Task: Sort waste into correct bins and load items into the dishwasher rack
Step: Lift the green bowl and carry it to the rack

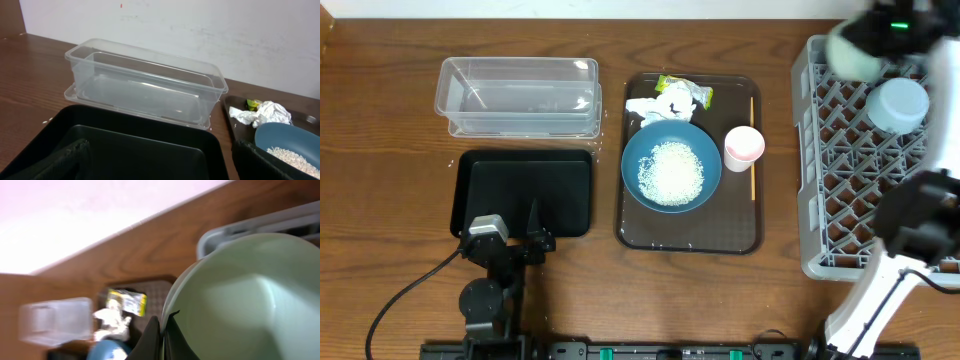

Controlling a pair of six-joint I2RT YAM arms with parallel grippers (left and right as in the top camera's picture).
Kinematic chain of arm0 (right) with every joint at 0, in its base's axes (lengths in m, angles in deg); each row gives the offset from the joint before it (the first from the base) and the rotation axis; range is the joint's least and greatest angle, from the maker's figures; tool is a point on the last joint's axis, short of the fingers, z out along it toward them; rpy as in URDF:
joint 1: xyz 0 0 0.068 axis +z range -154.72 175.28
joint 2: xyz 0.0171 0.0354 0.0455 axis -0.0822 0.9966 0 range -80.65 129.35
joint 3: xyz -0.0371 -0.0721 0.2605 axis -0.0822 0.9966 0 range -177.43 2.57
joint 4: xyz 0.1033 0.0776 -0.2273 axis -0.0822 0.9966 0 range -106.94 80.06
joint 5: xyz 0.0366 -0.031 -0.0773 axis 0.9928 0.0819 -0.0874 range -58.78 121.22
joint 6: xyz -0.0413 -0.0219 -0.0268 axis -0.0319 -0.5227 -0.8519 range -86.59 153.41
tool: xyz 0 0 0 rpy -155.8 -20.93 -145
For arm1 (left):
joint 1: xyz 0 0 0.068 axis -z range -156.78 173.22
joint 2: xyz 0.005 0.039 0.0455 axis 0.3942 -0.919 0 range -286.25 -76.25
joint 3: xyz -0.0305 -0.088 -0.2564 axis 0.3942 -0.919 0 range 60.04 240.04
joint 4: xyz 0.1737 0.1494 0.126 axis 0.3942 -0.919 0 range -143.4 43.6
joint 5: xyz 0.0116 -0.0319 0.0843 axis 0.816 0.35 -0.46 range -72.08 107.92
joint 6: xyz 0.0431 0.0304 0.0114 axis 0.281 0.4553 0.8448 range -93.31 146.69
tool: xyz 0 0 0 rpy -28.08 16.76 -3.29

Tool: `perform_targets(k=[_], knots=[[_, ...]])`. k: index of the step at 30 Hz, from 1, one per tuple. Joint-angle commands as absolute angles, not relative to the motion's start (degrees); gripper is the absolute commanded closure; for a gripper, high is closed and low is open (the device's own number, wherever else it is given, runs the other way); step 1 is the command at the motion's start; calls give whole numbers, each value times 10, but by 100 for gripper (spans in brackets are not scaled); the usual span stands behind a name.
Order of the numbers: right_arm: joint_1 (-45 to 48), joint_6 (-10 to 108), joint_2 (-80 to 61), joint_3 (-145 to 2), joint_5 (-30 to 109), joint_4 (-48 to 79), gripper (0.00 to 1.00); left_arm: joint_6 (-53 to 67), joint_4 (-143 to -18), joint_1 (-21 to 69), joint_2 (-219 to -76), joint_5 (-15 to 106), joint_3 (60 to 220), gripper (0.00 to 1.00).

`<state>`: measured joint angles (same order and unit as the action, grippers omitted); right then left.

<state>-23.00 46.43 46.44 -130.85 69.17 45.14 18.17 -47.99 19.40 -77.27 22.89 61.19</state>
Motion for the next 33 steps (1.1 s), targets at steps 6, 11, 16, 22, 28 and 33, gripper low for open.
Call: perform_targets(k=[6,11,16,22,28,33], knots=[[-388,409,444,-1305,865,458,99,192,-500,193,-773,237,603,8],[-451,330,447,-1277,907,444,99,192,-500,193,-773,237,603,8],[-477,329,451,-1212,984,350,99,192,-500,193,-773,237,603,8],[-479,435,452,-1097,1076,95,99,192,-500,193,-773,237,603,8],[-477,542,452,-1013,1079,-96,99,192,-500,193,-773,237,603,8],[-472,539,452,-985,1083,-139,99,192,-500,193,-773,237,603,8]])
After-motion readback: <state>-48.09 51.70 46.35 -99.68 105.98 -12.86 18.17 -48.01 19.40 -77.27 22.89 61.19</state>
